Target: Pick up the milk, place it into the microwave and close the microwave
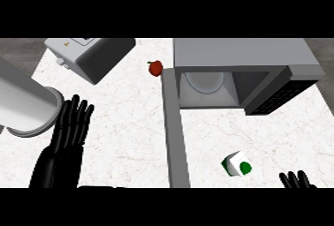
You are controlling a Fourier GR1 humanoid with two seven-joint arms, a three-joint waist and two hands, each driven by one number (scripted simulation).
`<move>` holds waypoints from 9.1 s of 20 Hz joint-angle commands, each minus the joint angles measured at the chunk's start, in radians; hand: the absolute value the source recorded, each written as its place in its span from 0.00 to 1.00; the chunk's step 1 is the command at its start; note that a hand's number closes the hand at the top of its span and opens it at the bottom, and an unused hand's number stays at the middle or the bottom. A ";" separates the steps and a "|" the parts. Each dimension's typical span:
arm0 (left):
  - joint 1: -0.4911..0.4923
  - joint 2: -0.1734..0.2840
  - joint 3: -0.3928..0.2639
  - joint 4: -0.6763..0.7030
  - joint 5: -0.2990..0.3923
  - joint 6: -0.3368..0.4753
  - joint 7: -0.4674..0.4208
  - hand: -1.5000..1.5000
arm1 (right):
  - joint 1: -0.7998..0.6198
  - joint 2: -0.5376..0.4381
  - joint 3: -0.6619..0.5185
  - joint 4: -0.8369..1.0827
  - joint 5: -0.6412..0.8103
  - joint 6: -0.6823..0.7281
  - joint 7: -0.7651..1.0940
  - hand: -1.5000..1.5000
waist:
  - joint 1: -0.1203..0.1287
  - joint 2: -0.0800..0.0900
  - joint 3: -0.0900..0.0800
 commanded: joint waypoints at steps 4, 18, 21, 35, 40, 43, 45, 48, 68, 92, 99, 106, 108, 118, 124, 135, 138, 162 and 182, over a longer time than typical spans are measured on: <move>0.037 -0.005 -0.143 0.067 -0.062 0.108 -0.090 0.00 | 0.047 -0.003 -0.042 0.239 0.002 0.003 -0.259 0.00 | 0.006 0.002 0.000; 0.127 0.016 -0.312 0.068 -0.061 0.203 -0.172 0.00 | -0.188 0.042 -0.131 0.509 0.010 -0.096 -0.279 0.00 | 0.017 0.005 0.000; 0.186 0.018 -0.376 0.053 -0.080 0.239 -0.193 0.00 | -0.220 0.031 -0.174 0.629 -0.001 -0.093 -0.370 0.00 | 0.018 0.004 0.000; 0.247 0.171 -0.165 0.014 0.155 0.082 -0.257 0.00 | -0.555 0.062 -0.301 1.095 0.038 -0.214 -0.511 0.00 | 0.020 0.004 0.000; 0.271 0.188 -0.160 -0.036 0.155 0.073 -0.263 0.00 | -0.672 0.058 -0.345 1.247 0.043 -0.252 -0.557 0.00 | 0.020 0.004 0.000; 0.222 0.169 -0.143 -0.008 0.152 0.084 -0.221 0.00 | -0.733 0.038 -0.379 1.355 0.032 -0.244 -0.615 1.00 | 0.019 0.005 0.000; 0.286 0.207 -0.100 0.041 0.201 0.010 -0.329 0.00 | -0.729 0.056 -0.399 1.345 0.002 -0.252 -0.645 1.00 | 0.020 0.004 0.000; 0.362 0.201 -0.152 -0.011 0.173 0.020 -0.340 0.00 | -0.782 0.027 -0.447 1.466 0.013 -0.290 -0.718 1.00 | 0.024 0.005 0.000; 0.349 0.223 -0.012 0.022 0.272 -0.090 -0.353 0.00 | -1.206 -0.037 -0.484 1.836 0.059 -0.201 -0.718 1.00 | 0.032 0.007 0.001; 0.402 0.215 0.110 -0.019 0.315 -0.191 -0.298 0.00 | -1.234 0.088 -0.308 1.408 0.091 -0.481 -0.264 1.00 | 0.025 0.004 0.000; 0.273 0.228 0.190 0.114 0.362 -0.235 -0.307 0.00 | -1.455 -0.004 -0.361 1.698 0.163 -0.511 -0.238 1.00 | 0.040 0.013 0.000; 0.333 0.213 0.149 0.101 0.326 -0.264 -0.333 0.00 | -1.654 -0.064 -0.407 1.920 0.212 -0.631 -0.199 1.00 | 0.064 0.018 0.001; 0.269 0.229 0.186 0.156 0.355 -0.283 -0.331 0.00 | -1.695 -0.051 -0.406 1.979 0.234 -0.692 -0.184 1.00 | 0.072 0.025 0.001; 0.243 0.245 0.160 0.144 0.255 -0.241 -0.291 0.00 | -1.754 -0.142 -0.422 2.087 0.276 -0.885 -0.174 1.00 | 0.114 0.048 0.004; 0.211 0.237 0.155 0.168 0.211 -0.225 -0.310 0.00 | -1.806 -0.149 -0.377 2.158 0.339 -0.948 -0.131 0.00 | 0.129 0.052 0.003; 0.192 0.231 0.132 0.176 0.204 -0.236 -0.293 0.00 | -1.827 -0.131 -0.392 2.163 0.325 -0.800 -0.166 0.00 | 0.136 0.058 0.005; 0.173 0.228 0.124 0.180 0.184 -0.237 -0.313 0.00 | -1.774 -0.103 -0.413 2.145 0.303 -0.771 -0.246 0.00 | 0.131 0.060 0.006; 0.124 0.141 0.024 0.163 0.106 -0.185 -0.238 0.00 | -1.547 -0.094 -0.597 2.116 0.108 -0.354 -0.567 0.00 | 0.052 0.022 0.003; 0.113 0.160 -0.057 0.193 0.067 -0.261 -0.183 1.00 | -1.196 -0.069 -0.593 1.887 -0.016 0.147 -0.706 0.00 | -0.004 -0.003 -0.001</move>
